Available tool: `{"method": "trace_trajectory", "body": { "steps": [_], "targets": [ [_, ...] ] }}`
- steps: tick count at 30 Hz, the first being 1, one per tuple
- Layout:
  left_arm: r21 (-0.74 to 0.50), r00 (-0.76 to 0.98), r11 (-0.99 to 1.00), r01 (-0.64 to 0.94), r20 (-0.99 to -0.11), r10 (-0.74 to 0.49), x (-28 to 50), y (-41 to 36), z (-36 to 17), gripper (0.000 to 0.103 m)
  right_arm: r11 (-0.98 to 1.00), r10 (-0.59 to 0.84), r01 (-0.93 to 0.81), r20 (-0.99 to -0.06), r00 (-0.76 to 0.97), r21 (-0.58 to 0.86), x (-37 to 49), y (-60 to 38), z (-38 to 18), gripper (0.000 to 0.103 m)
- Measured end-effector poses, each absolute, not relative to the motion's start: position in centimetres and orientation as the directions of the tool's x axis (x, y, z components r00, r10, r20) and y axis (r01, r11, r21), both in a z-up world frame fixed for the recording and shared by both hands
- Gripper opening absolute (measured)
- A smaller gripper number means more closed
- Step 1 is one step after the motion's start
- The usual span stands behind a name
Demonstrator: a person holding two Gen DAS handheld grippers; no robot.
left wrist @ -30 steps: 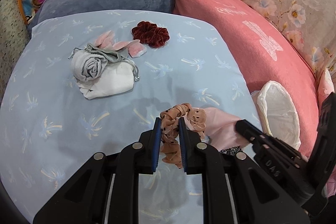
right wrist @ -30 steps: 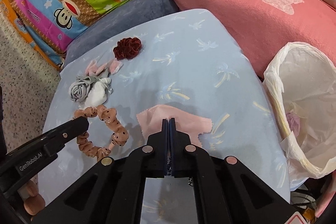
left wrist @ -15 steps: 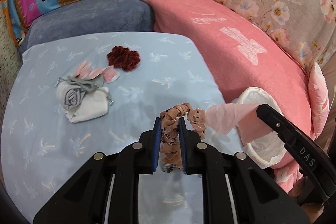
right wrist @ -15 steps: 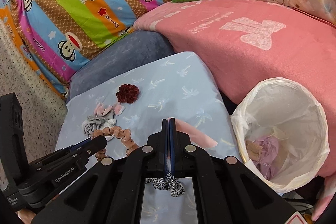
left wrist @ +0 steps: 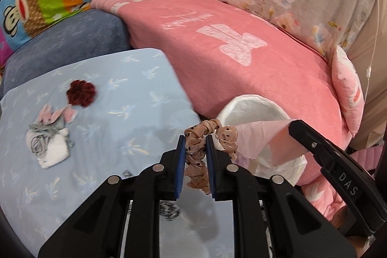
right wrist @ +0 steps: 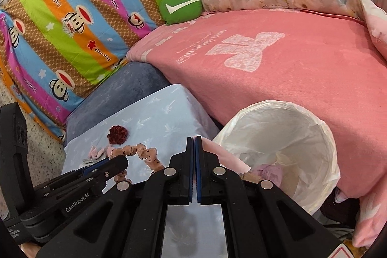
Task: Collect trash
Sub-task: 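Open both grippers to drop the scrunchie and pink cloth into the bin, then move both open grippers back toward the leopard-print scarf on the table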
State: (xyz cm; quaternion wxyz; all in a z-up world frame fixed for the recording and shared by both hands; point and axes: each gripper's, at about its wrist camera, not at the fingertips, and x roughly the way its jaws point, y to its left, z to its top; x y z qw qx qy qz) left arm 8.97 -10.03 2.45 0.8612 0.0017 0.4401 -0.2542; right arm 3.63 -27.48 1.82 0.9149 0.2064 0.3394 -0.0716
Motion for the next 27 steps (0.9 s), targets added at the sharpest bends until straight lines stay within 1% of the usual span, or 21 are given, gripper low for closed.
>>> {"method": "trace_trajectory", "body": {
  "steps": [10, 11, 13, 14, 15, 17, 18, 19, 20, 24, 27],
  "targets": [
    [-0.245, 0.408, 0.813, 0.529, -0.767, -0.496, 8.5, -15.9, 1.5, 0.018, 0.873, -0.071, 0.367, -0.660, 0.748, 0.322, 1.3, -32.6, 1.0, 0.002],
    [-0.249, 0.402, 0.810, 0.531, -0.767, -0.499, 8.4, -16.3, 1.4, 0.020, 0.872, -0.076, 0.371, -0.661, 0.746, 0.319, 1.2, -32.8, 0.9, 0.002],
    [-0.265, 0.387, 0.802, 0.535, -0.767, -0.511, 8.4, -17.0, 1.2, 0.030, 0.870, -0.088, 0.382, -0.662, 0.744, 0.313, 1.0, -33.2, 0.7, 0.003],
    [-0.269, 0.386, 0.801, 0.535, -0.766, -0.515, 8.4, -17.2, 1.2, 0.039, 0.868, -0.091, 0.385, -0.661, 0.745, 0.314, 0.8, -33.4, 0.7, 0.006],
    [-0.265, 0.394, 0.804, 0.532, -0.763, -0.512, 8.3, -17.3, 1.2, 0.053, 0.866, -0.098, 0.390, -0.657, 0.747, 0.314, 0.7, -33.6, 0.7, 0.007],
    [-0.249, 0.423, 0.813, 0.527, -0.753, -0.505, 8.0, -17.4, 1.3, 0.065, 0.862, -0.104, 0.397, -0.658, 0.746, 0.314, 0.7, -34.0, 0.6, 0.008],
    [-0.241, 0.432, 0.814, 0.528, -0.749, -0.502, 8.0, -17.5, 1.4, 0.068, 0.861, -0.103, 0.399, -0.659, 0.745, 0.317, 0.7, -34.1, 0.5, 0.009],
    [-0.233, 0.437, 0.817, 0.528, -0.750, -0.496, 7.9, -17.7, 1.4, 0.069, 0.859, -0.105, 0.402, -0.660, 0.744, 0.317, 0.7, -34.2, 0.4, 0.012],
    [-0.229, 0.438, 0.818, 0.528, -0.751, -0.493, 7.9, -17.8, 1.3, 0.069, 0.857, -0.105, 0.405, -0.661, 0.743, 0.318, 0.7, -34.3, 0.3, 0.014],
    [-0.226, 0.444, 0.828, 0.513, -0.756, -0.482, 8.1, -17.4, 1.1, 0.069, 0.859, -0.096, 0.398, -0.663, 0.743, 0.322, 0.8, -34.2, 0.2, 0.015],
    [-0.228, 0.447, 0.837, 0.498, -0.759, -0.473, 8.3, -16.9, 0.8, 0.069, 0.862, -0.089, 0.392, -0.664, 0.742, 0.322, 0.9, -33.8, 0.1, 0.019]
  ]
}}
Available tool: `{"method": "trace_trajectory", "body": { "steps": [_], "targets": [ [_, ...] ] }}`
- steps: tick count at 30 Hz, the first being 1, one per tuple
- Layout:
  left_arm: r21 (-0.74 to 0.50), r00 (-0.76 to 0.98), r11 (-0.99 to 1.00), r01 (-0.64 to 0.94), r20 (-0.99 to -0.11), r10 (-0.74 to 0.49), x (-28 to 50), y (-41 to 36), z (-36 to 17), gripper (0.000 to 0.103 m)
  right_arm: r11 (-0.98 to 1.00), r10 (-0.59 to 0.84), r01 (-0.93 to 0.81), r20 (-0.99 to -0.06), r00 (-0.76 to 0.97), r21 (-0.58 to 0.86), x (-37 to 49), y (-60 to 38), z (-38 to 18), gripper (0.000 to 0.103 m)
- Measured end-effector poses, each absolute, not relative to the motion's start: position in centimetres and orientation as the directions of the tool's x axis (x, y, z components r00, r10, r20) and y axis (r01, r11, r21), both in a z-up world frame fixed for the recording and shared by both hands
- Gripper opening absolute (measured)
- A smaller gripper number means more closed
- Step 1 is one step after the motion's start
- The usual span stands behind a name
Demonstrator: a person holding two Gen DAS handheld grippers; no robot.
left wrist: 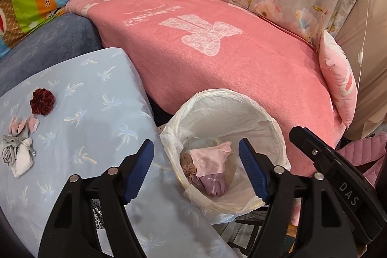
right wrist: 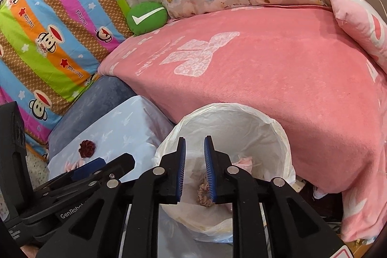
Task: Collect trash
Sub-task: 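Move both open grippers back toward the leopard-print scarf on the table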
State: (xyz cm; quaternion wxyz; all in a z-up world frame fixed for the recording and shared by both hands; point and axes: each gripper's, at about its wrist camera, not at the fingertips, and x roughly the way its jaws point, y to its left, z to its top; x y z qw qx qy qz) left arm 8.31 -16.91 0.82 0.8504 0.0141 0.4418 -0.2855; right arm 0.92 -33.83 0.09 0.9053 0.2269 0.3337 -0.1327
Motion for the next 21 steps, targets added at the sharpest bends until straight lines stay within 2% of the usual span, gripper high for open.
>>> {"method": "trace_trajectory", "body": {
  "steps": [21],
  "targets": [
    [-0.220, 0.487, 0.882, 0.416, -0.766, -0.420, 8.4, -12.5, 0.0, 0.069, 0.911, -0.018, 0.300, -0.701, 0.713, 0.282, 2.0, -28.3, -1.1, 0.028]
  ]
}}
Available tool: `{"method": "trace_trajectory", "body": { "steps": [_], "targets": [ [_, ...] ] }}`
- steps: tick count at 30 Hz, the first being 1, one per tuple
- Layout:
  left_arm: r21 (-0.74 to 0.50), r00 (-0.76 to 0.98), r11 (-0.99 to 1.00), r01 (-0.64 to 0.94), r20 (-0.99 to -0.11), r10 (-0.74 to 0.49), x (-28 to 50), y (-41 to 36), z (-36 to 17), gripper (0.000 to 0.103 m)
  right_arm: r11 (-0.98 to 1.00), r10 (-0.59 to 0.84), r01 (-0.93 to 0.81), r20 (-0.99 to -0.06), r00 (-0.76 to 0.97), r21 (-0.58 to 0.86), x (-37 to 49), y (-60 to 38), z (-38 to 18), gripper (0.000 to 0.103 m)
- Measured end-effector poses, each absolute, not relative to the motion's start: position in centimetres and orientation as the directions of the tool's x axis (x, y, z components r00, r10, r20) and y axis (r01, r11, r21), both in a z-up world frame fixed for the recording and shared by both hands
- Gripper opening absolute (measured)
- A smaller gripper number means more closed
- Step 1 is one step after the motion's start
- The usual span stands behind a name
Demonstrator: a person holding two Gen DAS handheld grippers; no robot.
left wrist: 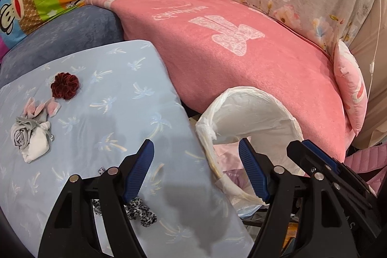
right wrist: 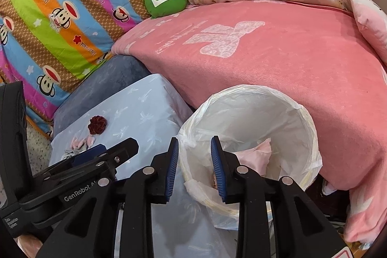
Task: Collect trash
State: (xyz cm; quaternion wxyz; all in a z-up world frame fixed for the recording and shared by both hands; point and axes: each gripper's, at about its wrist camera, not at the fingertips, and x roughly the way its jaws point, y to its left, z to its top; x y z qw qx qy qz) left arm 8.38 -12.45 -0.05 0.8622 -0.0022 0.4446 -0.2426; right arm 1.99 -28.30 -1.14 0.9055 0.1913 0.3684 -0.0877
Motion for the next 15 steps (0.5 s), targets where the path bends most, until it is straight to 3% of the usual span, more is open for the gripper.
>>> {"method": "trace_trajectory", "body": {
  "steps": [15],
  "targets": [
    [-0.215, 0.512, 0.936, 0.280, -0.791, -0.335, 9.0, -5.5, -2.4, 0.069, 0.951, 0.058, 0.191, -0.747, 0.662, 0.243, 3.1, -21.3, -3.4, 0.037]
  ]
}}
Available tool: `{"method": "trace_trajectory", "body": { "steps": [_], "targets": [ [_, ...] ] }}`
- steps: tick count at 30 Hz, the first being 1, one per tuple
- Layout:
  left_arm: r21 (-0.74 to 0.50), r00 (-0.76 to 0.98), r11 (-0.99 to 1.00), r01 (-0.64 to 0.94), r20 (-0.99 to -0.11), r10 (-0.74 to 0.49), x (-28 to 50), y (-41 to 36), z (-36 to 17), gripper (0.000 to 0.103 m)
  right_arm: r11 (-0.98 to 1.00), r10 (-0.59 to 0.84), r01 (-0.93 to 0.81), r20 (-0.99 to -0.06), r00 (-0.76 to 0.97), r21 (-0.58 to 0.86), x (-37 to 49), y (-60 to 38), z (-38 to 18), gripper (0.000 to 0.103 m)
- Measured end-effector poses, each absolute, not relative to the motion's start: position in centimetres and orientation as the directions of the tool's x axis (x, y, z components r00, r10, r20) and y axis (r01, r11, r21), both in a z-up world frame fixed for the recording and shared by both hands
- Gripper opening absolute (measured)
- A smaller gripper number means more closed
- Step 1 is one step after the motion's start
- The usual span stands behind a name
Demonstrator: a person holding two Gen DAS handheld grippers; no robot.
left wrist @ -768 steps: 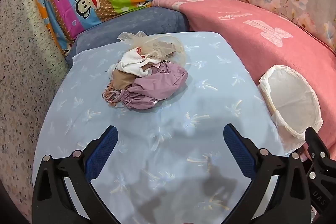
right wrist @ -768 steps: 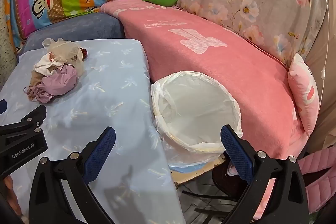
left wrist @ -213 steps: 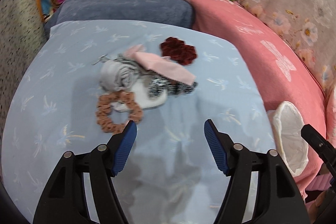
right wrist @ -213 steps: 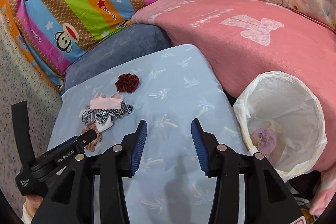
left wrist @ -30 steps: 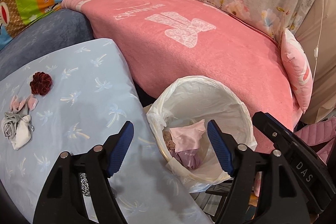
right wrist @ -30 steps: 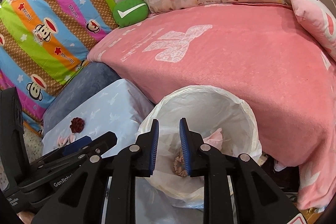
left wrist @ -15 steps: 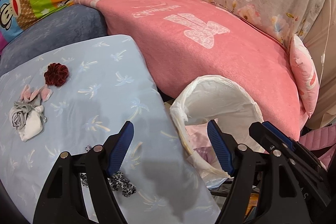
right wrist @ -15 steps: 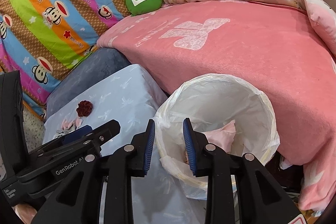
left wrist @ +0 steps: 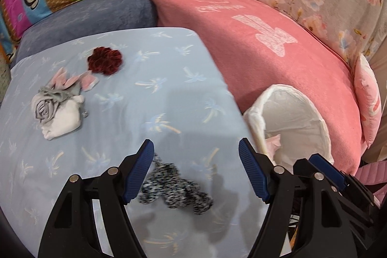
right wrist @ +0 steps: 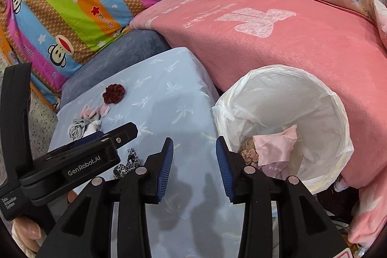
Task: Collect trash
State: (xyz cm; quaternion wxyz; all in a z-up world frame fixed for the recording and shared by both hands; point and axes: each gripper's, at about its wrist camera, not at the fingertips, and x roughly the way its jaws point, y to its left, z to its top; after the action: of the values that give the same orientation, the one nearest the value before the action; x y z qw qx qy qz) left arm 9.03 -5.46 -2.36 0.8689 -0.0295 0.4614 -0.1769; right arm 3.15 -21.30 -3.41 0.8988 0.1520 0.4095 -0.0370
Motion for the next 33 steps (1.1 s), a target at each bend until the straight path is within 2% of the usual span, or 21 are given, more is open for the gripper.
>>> {"method": "trace_trajectory", "body": {
  "steps": [13, 18, 27, 30, 32, 33],
  "targets": [
    [-0.205, 0.537, 0.968, 0.147, -0.805, -0.252, 9.2, 2.1, -4.2, 0.070, 0.970, 0.115, 0.105, -0.799, 0.591, 0.218, 4.4, -15.5, -6.6, 0.048],
    [-0.200, 0.551, 0.974, 0.102, -0.805, -0.223, 9.2, 4.9, -4.8, 0.077, 0.977, 0.132, 0.065, -0.819, 0.559, 0.202, 5.3, -12.9, -8.3, 0.053],
    [-0.192, 0.561, 0.981, 0.023, -0.810, -0.172, 10.3, 9.5, -5.5, 0.083, 0.982, 0.118, 0.070, -0.857, 0.501, 0.176, 7.3, -11.1, -12.0, 0.053],
    [-0.190, 0.565, 0.982, -0.002, -0.810, -0.155, 11.1, 11.1, -5.6, 0.083, 0.982, 0.113, 0.077, -0.866, 0.488, 0.171, 8.0, -10.9, -12.6, 0.048],
    [-0.186, 0.569, 0.982, -0.018, -0.810, -0.143, 11.8, 12.2, -5.7, 0.083, 0.983, 0.111, 0.074, -0.870, 0.480, 0.166, 8.5, -10.6, -12.8, 0.035],
    [-0.185, 0.570, 0.982, -0.025, -0.810, -0.138, 12.2, 12.7, -5.8, 0.083, 0.984, 0.111, 0.072, -0.871, 0.478, 0.165, 8.7, -10.5, -12.9, 0.032]
  ]
}}
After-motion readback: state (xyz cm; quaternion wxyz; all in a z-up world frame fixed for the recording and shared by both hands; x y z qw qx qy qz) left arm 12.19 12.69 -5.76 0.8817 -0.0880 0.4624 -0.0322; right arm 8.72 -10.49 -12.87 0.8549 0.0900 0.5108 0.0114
